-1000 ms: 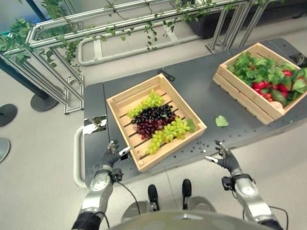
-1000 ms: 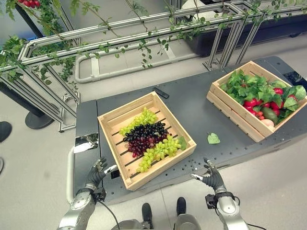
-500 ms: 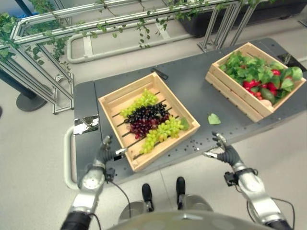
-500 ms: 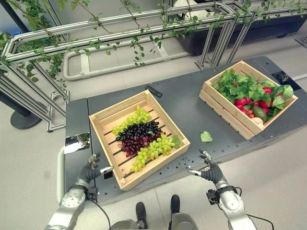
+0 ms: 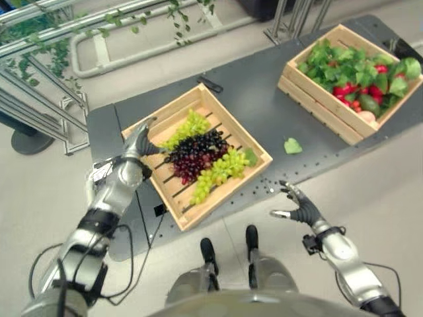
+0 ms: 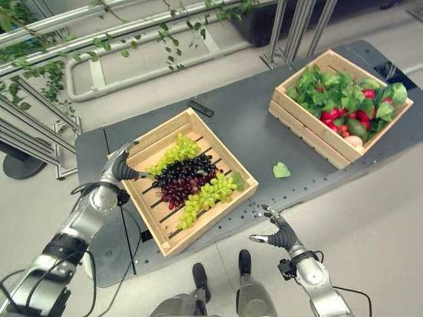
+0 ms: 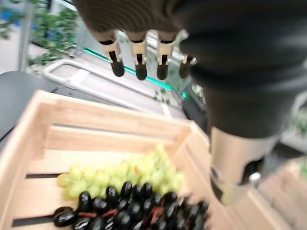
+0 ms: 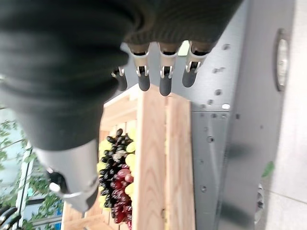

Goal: Pick up the fruits from the basket on one side to the basket on the other side

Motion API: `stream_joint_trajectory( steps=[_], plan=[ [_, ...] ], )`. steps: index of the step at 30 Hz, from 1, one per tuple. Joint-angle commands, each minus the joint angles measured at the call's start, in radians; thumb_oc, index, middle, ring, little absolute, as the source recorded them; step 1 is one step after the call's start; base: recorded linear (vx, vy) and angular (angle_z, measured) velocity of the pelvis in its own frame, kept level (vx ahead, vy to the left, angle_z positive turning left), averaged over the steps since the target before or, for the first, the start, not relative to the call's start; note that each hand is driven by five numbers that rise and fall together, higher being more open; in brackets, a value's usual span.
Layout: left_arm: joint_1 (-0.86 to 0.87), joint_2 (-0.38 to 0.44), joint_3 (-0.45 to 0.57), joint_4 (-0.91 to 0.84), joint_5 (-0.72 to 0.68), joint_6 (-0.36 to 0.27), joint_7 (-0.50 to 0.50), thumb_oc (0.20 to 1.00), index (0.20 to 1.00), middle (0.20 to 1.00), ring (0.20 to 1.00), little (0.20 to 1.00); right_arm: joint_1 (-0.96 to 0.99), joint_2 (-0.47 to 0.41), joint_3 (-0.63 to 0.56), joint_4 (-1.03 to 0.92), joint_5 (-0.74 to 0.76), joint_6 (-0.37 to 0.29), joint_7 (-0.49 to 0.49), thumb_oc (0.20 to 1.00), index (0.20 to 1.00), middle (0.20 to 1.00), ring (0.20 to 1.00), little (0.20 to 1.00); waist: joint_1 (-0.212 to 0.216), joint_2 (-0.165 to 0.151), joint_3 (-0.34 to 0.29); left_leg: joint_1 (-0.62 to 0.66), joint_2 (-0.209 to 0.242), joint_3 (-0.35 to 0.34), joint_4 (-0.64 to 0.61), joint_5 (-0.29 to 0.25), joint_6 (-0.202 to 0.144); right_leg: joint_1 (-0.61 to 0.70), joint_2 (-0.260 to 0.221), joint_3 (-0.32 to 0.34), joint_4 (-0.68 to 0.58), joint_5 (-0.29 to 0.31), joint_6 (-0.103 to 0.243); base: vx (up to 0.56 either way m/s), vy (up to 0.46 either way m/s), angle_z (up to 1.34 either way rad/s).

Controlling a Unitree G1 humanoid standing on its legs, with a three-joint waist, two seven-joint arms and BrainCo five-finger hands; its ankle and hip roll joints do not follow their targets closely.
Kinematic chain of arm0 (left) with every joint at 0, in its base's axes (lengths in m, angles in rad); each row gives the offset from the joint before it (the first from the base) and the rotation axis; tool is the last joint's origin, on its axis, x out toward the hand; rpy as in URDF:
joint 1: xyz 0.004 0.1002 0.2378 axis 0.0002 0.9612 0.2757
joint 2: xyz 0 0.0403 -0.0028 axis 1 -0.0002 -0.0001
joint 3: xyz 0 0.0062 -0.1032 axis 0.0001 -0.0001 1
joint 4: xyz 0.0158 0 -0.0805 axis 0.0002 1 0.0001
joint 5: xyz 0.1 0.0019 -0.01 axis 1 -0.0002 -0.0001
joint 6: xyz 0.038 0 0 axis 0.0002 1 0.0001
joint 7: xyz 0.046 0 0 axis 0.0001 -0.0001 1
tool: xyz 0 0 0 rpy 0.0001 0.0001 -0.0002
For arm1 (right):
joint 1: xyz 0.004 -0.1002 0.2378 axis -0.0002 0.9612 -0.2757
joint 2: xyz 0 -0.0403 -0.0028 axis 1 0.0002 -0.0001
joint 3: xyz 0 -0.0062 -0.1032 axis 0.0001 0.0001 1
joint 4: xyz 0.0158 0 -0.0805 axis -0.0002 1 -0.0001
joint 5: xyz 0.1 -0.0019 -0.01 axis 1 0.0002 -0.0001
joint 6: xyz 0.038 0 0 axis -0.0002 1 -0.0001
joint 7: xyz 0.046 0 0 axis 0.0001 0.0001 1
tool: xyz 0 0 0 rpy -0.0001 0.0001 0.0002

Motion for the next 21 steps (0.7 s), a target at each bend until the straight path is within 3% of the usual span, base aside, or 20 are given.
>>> stream_joint_trajectory(
  steps=[1,10,15,21],
  plan=[
    [-0.109,0.021,-0.020,0.091,0.101,-0.005,0.006,1.000,1.000,1.000,1.000,1.000,-0.008,-0.032,0.021,-0.080,0.015,-0.057,-0.013,1.000,1.000,1.000,1.000,1.000,-0.002,-0.047,0.008,-0.016,-0.003,-0.022,0.001,-0.042,-0.065,-0.012,-0.098,0.045,0.024,-0.018,0.153,-0.03,0.022,-0.11],
    [-0.271,-0.025,-0.141,0.381,0.148,0.007,0.037,1.000,1.000,1.000,1.000,1.000,-0.011,-0.055,0.046,-0.112,0.041,-0.092,-0.041,1.000,1.000,1.000,1.000,1.000,-0.050,-0.037,0.053,-0.065,-0.011,0.022,0.001,-0.030,-0.064,-0.093,-0.102,0.097,0.019,0.018,0.165,-0.03,0.022,-0.16],
    [-0.322,-0.060,-0.126,0.562,0.096,0.023,0.045,1.000,1.000,1.000,1.000,1.000,0.003,-0.063,0.044,-0.132,0.049,-0.099,-0.061,1.000,1.000,1.000,1.000,1.000,-0.078,-0.039,0.077,-0.086,-0.014,0.049,0.001,-0.027,-0.063,-0.133,-0.099,0.127,0.019,0.030,0.172,-0.01,0.019,-0.20],
    [-0.333,-0.082,-0.121,0.612,0.073,0.025,0.035,1.000,1.000,1.000,1.000,1.000,0.013,-0.066,0.041,-0.143,0.050,-0.101,-0.069,1.000,1.000,1.000,1.000,1.000,-0.091,-0.038,0.092,-0.107,-0.017,0.064,0.001,-0.023,-0.064,-0.162,-0.100,0.142,0.019,0.038,0.174,0.00,-0.002,-0.12]
  ],
)
